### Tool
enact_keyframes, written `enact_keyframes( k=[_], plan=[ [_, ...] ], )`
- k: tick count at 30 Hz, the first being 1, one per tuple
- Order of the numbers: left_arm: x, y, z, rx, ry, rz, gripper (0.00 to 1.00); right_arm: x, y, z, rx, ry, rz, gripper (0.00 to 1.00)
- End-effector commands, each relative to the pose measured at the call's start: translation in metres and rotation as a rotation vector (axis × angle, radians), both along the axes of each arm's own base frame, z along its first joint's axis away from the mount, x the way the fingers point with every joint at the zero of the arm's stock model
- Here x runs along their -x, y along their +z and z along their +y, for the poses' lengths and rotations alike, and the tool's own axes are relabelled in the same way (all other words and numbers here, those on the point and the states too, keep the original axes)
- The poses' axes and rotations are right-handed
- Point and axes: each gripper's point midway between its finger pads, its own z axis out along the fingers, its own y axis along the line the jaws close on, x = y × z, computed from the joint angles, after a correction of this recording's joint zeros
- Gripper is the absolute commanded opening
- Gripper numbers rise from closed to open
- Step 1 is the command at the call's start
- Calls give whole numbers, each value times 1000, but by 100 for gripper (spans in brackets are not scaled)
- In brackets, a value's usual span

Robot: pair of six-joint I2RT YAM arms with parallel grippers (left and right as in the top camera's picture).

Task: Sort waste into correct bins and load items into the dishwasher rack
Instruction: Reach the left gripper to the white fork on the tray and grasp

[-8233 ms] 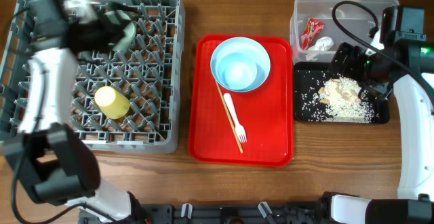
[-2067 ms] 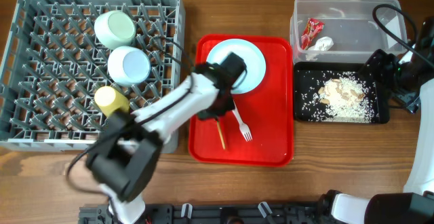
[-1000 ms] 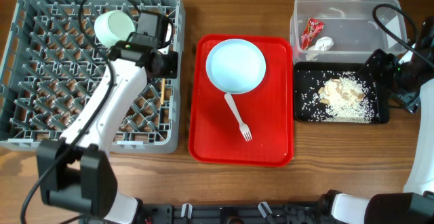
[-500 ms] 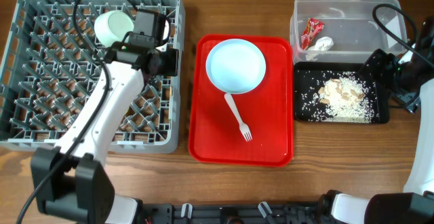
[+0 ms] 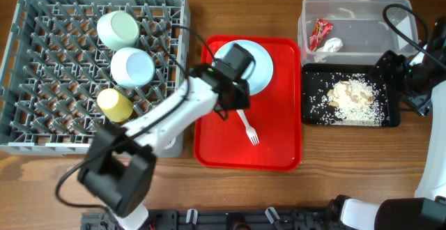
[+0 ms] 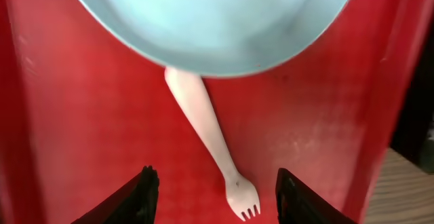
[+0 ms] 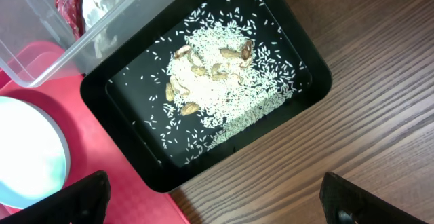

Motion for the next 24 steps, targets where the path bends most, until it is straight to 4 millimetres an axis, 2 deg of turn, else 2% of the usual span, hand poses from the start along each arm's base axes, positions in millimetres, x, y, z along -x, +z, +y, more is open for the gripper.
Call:
enact_keyframes(
  k=[1,4,5,10,16,18,20,22,24],
  plan=[
    [23,-36,-16,-68,93,88,56,-3,-3,1,-6,15,4,100],
    [35,-44,-25,-82,74,105,55,-3,-3,1,-7,16,4,100],
    [46,-48,-32,-92,77,123,55,-2,-3,1,-7,15,4,100],
    [66,-64,-39,-130,100,171,56,-2,-3,1,-7,16,4,100],
    [73,-85,-38,-174,89,203,57,-2,-3,1,-7,15,5,100],
    [75,-90,-37,-184,87,215,48,-3,-3,2,-14,18,1,100],
    [75,-90,-37,-181,87,212,30,-3,-3,2,-13,18,1,100],
    [74,-90,-37,-180,89,212,18,-3,-3,2,-13,18,1,100],
    [74,-90,-37,-180,90,212,16,-3,-3,2,-13,18,1,100]
  ],
)
